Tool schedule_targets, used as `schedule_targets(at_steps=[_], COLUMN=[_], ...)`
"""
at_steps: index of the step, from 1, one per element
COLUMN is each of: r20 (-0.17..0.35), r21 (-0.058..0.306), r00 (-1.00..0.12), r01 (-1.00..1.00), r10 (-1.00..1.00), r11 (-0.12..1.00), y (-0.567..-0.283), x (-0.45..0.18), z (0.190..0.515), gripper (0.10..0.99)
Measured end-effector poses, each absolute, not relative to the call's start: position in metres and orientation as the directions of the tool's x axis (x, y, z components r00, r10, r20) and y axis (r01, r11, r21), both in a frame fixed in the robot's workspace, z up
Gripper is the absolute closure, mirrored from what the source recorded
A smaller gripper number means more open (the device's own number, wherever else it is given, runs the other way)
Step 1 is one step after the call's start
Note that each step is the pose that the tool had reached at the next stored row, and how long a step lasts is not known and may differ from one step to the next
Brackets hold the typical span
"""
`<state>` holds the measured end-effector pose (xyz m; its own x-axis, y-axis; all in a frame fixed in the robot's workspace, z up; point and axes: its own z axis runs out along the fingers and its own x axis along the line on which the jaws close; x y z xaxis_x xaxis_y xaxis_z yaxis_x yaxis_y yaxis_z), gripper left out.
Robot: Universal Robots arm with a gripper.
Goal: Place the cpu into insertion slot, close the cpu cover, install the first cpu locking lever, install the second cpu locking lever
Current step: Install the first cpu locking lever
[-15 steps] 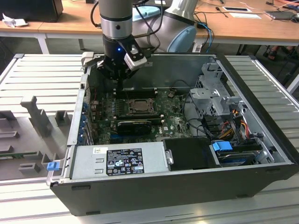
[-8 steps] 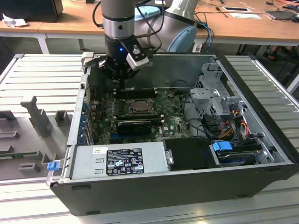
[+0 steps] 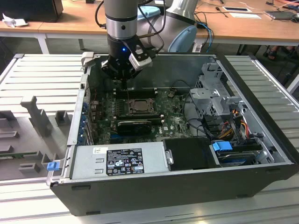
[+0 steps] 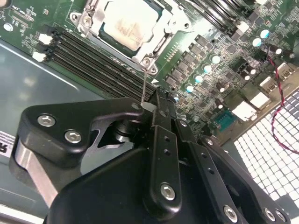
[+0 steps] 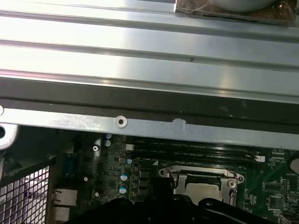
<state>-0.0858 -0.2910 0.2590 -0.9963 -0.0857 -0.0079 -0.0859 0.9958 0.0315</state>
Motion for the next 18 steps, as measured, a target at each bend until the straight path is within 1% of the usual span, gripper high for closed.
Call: schedule_targets(at_steps=[15, 16, 18], r20=[-0.008, -0.008, -0.011], r21=[0.032, 0.034, 0.061], r00=[-0.996, -0.996, -0.996], r01=[-0.086, -0.086, -0.084], r10=[-0.086, -0.086, -0.084], r11=[0.996, 0.996, 0.995], y=[-0.291, -0.291, -0.291], x=[-0.058, -0.057, -0.053], z=[0.258, 0.257, 0.255], gripper=[0.98, 0.98, 0.98])
